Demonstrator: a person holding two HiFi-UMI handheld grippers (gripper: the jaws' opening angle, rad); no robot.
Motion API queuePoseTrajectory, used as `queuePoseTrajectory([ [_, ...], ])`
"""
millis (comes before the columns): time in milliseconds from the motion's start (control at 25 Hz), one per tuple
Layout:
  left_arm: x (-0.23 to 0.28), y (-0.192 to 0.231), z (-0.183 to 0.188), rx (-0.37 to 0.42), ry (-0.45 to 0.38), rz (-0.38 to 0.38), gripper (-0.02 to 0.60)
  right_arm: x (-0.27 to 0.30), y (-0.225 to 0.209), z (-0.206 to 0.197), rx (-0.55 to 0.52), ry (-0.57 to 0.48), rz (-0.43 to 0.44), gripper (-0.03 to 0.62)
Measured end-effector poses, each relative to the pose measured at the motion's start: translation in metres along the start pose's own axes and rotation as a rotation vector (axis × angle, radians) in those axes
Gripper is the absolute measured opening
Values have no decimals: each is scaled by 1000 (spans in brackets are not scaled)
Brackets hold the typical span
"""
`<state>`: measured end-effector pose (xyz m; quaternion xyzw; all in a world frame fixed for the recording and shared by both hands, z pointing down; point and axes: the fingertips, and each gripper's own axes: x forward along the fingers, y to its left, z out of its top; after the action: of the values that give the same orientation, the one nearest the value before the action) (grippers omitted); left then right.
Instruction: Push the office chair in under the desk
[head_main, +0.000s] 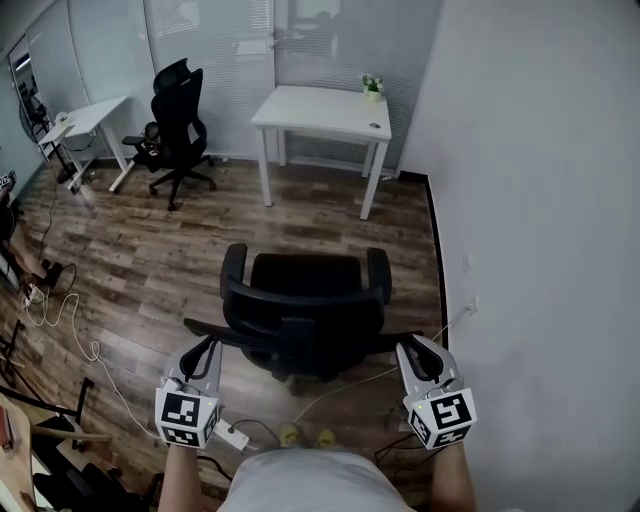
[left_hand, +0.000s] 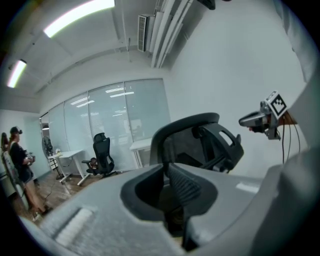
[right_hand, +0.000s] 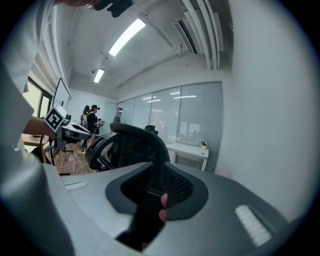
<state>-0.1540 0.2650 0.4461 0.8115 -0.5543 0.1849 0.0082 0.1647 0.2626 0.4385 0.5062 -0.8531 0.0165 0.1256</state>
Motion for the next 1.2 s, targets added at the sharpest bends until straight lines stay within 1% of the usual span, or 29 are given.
queuePoseTrajectory([
  [80,0,3,-3,5,1,-18,52,2,5,0,-4,5,0,64],
  [160,1,4,-6,10,3,-41,70,3,9,0,-13,11,1,86],
  [240,2,4,-9,31,8,-68,86,5,15,-1,-36,25,17,110],
  [400,4,0,-18,125,34,-116,130,5,27,-14,-123,90,47,161],
  [480,4,0,-22,174,47,-128,135,6,32,-20,-164,123,44,172],
  [680,9,-3,-34,266,77,-167,186,12,43,-35,-229,176,55,202],
  [880,12,-9,-41,365,111,-213,215,15,48,-41,-346,235,72,236],
  [1000,16,-6,-42,415,131,-222,229,19,46,-46,-396,266,75,244],
  [1080,20,-5,-45,446,146,-226,238,22,43,-51,-453,300,76,247],
  [1200,25,-5,-49,513,173,-238,252,28,43,-56,-501,328,95,249],
])
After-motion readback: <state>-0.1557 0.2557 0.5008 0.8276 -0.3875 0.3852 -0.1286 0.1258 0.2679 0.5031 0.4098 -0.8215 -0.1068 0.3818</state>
